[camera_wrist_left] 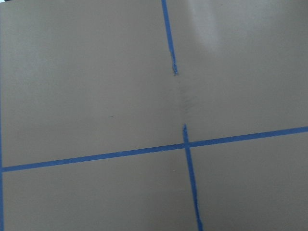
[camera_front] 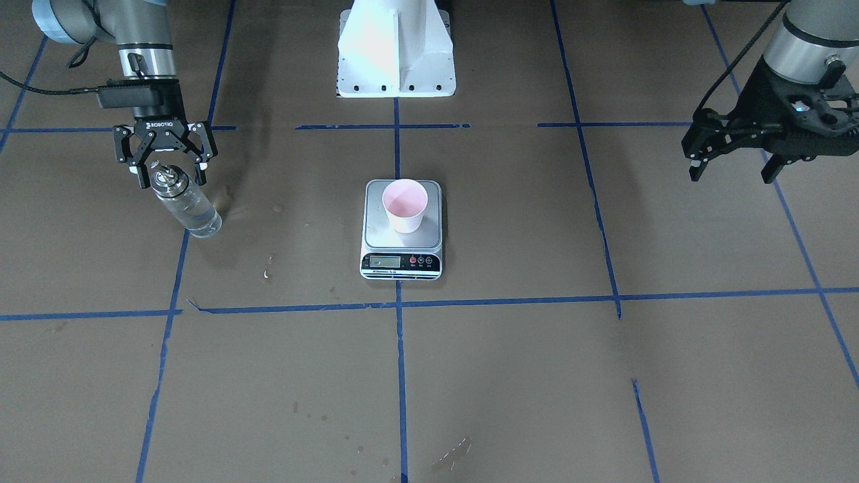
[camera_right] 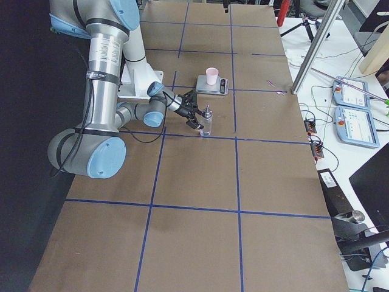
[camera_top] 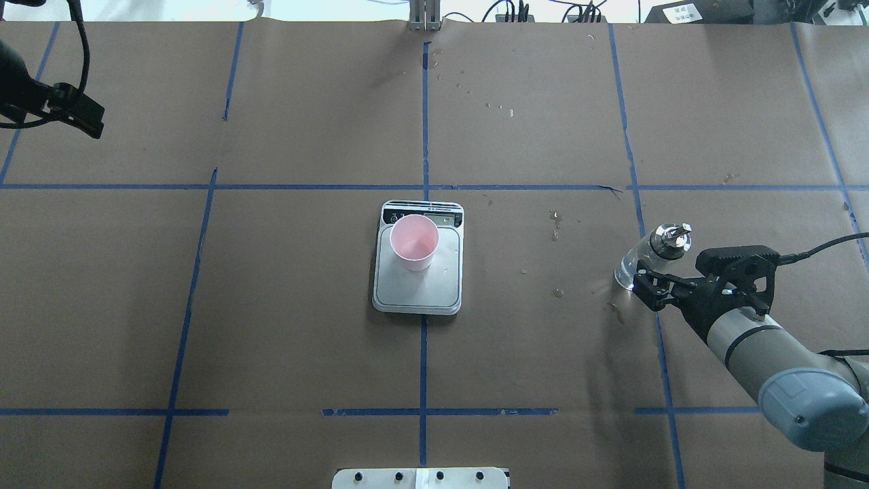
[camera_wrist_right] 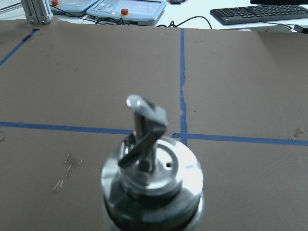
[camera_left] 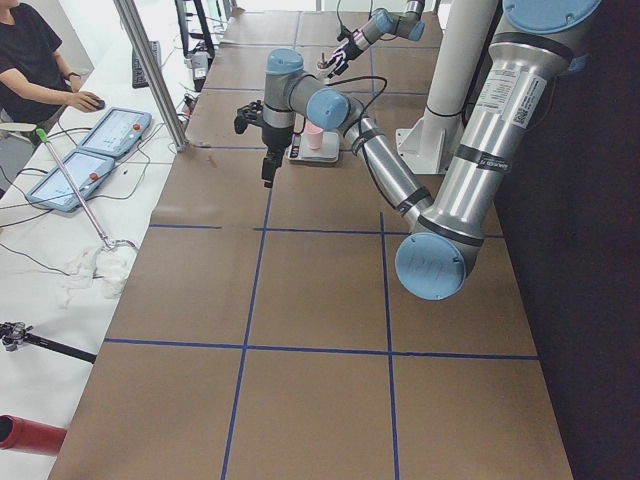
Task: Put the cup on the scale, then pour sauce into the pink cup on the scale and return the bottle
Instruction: 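Close the right gripper around the glass sauce bottle's neck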
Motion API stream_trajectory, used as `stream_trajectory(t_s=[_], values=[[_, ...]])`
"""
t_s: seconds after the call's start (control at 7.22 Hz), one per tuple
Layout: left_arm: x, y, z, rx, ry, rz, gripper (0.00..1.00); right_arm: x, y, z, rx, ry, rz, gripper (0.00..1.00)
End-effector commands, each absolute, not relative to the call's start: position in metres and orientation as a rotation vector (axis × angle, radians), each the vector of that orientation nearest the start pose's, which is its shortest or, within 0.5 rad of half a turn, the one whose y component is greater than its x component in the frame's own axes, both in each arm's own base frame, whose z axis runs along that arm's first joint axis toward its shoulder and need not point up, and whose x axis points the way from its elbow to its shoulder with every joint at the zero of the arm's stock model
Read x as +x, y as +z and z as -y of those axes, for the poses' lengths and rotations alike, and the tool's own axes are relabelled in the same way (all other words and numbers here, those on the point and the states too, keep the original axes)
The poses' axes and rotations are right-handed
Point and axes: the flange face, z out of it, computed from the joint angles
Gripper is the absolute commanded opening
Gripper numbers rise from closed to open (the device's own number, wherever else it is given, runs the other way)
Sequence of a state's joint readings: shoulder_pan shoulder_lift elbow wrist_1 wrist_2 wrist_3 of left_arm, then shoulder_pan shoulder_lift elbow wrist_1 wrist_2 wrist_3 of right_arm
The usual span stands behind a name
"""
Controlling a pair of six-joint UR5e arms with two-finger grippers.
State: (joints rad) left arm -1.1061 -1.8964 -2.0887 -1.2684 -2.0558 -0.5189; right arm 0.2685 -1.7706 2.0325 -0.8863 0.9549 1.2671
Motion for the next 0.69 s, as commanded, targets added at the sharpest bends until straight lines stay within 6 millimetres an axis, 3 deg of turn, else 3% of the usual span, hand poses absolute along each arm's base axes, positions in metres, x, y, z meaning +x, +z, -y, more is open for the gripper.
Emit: stream_trajectory(t_s=[0.0,0.14,0.42,0.55], values=[[0.155,0.300,0.512,0.243,0.081,-0.663,1.00,-0.358,0.451,0.295,0.807,0.244,0.710,1.00],[0.155,0.299,0.512,0.243,0.081,-0.665,1.00,-0.363,0.451,0.295,0.806,0.243,0.714,1.00],[0.155,0.299,0.511,0.243,0.081,-0.666,1.00,-0.394,0.451,0.303,0.828,0.253,0.713,1.00],[0.155,0.299,0.511,0.243,0.081,-0.666,1.00,-0.394,0.453,0.304,0.832,0.239,0.704,1.00]])
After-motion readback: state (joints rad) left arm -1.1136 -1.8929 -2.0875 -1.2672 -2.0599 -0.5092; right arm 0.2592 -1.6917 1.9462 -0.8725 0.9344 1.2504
